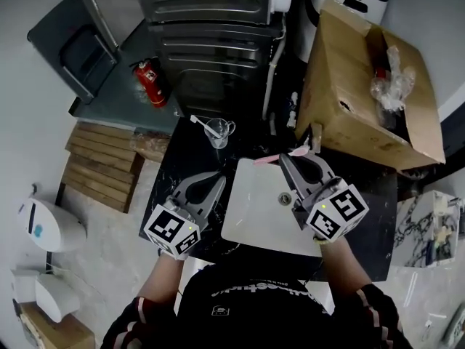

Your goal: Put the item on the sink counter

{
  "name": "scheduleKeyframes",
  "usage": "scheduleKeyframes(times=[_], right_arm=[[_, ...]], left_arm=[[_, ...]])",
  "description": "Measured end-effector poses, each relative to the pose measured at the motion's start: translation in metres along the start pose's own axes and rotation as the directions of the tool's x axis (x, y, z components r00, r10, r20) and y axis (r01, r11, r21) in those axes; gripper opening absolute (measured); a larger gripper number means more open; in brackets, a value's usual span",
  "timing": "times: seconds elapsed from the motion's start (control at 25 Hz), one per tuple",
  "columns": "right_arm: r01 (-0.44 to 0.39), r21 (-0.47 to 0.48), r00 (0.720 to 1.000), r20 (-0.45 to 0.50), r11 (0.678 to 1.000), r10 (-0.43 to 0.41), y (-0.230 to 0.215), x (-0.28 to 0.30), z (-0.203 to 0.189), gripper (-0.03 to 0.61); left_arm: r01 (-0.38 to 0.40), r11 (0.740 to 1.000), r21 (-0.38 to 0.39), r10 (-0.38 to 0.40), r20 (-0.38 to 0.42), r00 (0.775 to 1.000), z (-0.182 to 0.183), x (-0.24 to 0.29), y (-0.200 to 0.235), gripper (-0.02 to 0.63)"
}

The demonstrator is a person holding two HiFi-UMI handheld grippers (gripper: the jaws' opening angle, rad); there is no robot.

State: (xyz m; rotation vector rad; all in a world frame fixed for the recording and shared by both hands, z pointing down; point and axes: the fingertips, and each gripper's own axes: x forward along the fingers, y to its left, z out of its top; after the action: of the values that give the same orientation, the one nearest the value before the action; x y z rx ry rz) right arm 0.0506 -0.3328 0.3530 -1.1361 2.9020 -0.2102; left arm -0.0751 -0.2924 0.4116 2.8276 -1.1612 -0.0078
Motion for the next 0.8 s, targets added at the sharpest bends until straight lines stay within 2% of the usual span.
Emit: scheduleKeyframes(times=[0.2,0.44,0.8], right_arm=[[-0.03,-0.034,1.0,0.006,0.999,0.03,-0.008,0.057,-0.002,0.051],[-0.05,-0.079,0.998,-0.03,0.996,0.048,-0.018,0.126,-0.022,0.051],[-0.062,-0.094,0.989,-0.138,0.994,0.049,-0.024,0.196,-0.093,0.051]], left_arm=[[-0.042,0.999,-0.011,0.042,-0.004,0.999,-0.004,-0.014,0.017,0.014],[-0.08,0.997,-0.007,0.08,-0.006,0.997,-0.005,-0.029,0.033,0.014],[-0.135,0.991,0.014,0.135,0.005,0.991,-0.002,-0.052,0.048,0.014]])
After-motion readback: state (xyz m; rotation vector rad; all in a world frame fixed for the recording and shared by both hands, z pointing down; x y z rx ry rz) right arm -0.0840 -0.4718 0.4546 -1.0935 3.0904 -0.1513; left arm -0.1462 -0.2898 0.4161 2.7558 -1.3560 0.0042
